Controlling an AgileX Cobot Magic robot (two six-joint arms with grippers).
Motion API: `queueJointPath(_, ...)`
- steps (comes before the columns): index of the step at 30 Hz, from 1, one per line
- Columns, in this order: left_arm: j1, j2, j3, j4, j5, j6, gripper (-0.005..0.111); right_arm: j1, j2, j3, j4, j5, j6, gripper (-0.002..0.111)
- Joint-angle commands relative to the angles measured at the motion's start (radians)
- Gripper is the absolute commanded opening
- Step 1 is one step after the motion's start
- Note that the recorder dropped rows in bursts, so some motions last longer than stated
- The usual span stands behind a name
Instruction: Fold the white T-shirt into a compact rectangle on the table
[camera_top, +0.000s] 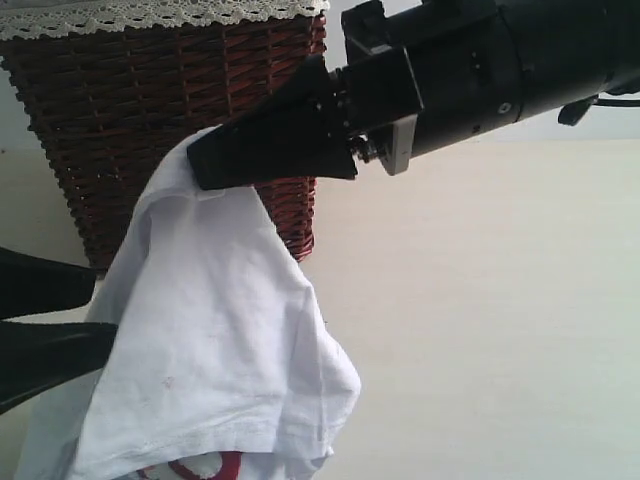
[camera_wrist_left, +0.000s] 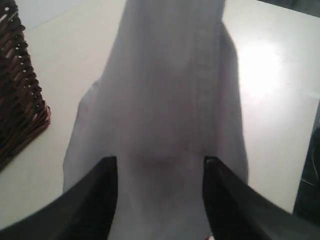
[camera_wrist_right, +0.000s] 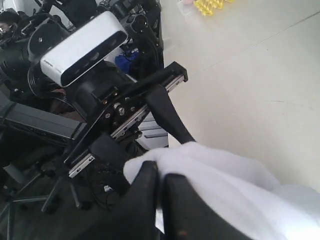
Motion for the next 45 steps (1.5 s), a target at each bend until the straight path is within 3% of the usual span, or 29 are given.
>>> queueJointPath(1, -0.002, -0.001, -0.005, -0.115, -0.046, 0.073, 0.052, 0.002, 0.018, -0.01, 0.022, 0.013, 0.025, 0.0)
queueJointPath(3, -0.002, -0.001, -0.005, -0.262, -0.012, 0.169, 0.052, 0.019, 0.042, -0.01, 0.01, 0.013, 0.043, 0.0)
queueJointPath(5, -0.002, -0.001, -0.005, -0.318, -0.004, 0.224, 0.052, 0.048, 0.06, -0.01, 0.012, 0.013, 0.043, 0.0)
queueJointPath(11, -0.002, -0.001, -0.005, -0.31, -0.017, 0.249, 0.052, 0.117, 0.082, -0.01, 0.016, -0.077, 0.033, 0.0)
queueJointPath(20, -0.002, -0.001, -0.005, -0.29, -0.058, 0.347, 0.051, 0.121, 0.082, -0.01, 0.099, -0.08, 0.028, 0.0)
queueJointPath(23, -0.002, 0.007, -0.005, -0.301, -0.081, 0.344, 0.037, 0.123, 0.082, -0.01, 0.101, -0.071, 0.028, 0.0)
queueJointPath(27, -0.002, 0.018, -0.005, -0.408, -0.081, 0.361, 0.001, 0.128, 0.082, -0.01, 0.112, -0.059, 0.028, 0.0)
queueJointPath(29, -0.002, 0.018, -0.01, -0.488, -0.081, 0.408, 0.0, 0.128, 0.08, -0.01, 0.114, -0.104, 0.028, 0.001)
queueJointPath(33, -0.002, -0.004, -0.09, -0.478, -0.127, 0.434, 0.0, 0.128, 0.036, -0.01, -0.096, -0.285, 0.073, 0.019)
queueJointPath(37, -0.002, -0.042, -0.229, -0.441, -0.254, 0.415, 0.0, 0.128, -0.016, -0.01, -0.562, -0.45, 0.388, 0.047)
queueJointPath(40, -0.002, -0.043, -0.334, -0.412, -0.284, 0.393, 0.0, 0.128, -0.029, -0.01, -0.833, -0.437, 0.603, 0.056)
queueJointPath(45, -0.002, -0.037, -0.438, -0.408, -0.284, 0.359, 0.0, 0.128, -0.01, 0.01, -0.77, -0.353, 0.554, 0.056)
